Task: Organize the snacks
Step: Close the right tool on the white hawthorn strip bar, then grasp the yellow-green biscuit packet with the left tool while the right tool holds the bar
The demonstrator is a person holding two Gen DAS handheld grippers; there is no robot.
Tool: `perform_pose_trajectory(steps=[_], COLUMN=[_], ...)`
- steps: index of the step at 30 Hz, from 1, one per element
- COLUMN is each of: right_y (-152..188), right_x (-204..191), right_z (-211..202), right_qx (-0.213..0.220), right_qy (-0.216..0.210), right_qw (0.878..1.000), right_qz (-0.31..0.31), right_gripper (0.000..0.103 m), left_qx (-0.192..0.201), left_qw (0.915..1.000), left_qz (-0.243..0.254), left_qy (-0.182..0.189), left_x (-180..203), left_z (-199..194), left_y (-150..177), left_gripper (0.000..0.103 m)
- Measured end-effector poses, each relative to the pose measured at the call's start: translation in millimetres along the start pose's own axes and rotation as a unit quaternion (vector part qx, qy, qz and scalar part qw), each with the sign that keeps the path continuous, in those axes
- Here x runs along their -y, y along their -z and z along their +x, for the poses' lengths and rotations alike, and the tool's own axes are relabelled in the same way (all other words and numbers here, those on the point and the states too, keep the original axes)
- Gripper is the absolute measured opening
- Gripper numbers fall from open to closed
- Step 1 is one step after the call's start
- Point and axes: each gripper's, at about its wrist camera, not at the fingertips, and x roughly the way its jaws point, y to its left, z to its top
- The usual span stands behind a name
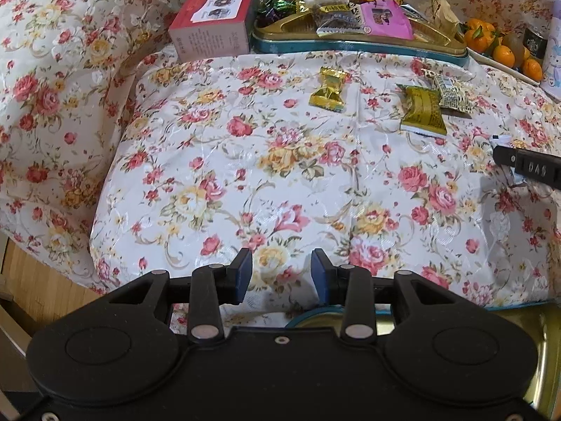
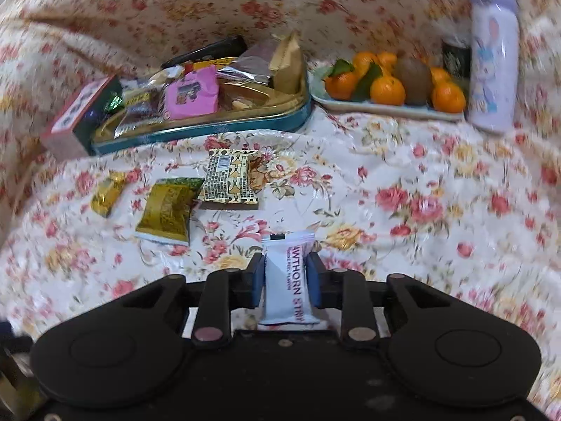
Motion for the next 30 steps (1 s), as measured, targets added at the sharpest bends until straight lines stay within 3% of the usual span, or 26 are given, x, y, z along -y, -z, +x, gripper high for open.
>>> perform_pose_trajectory(steps=[4,17,23,30], right_y=[7.2,5.4,13.5,12.3], right_x=[-3.0,17.5,26.2,30.8], right_z=[-0.9,15.5,19.4,20.0], right_qx=[0.024,0.085,0.112,0.11], right_qy=[0.014,0.04,0.03,0.018], right_qw=[0.999,0.991,0.99,0.992], right_qz=[-0.046,-0.094,-0.082,-0.064], right_gripper=[0.025,0.025,0.027,0.027], left_qx=[0.005,0.033,0.04,0.072], left_qw=[0.9999,0.9982,0.9973,0.9947], left_qz=[0.003,0.04,0.036,0.045], left_qy=[0.011,0.031,0.05,0.058], left_x=[5.0,40.8,48.0,64.8], left_z=[0.3,5.6,13.8,19.4], left_y=[-6.5,-36.2,-52.7,-69.7], left_gripper=[0.046,0.046,0.046,0.046])
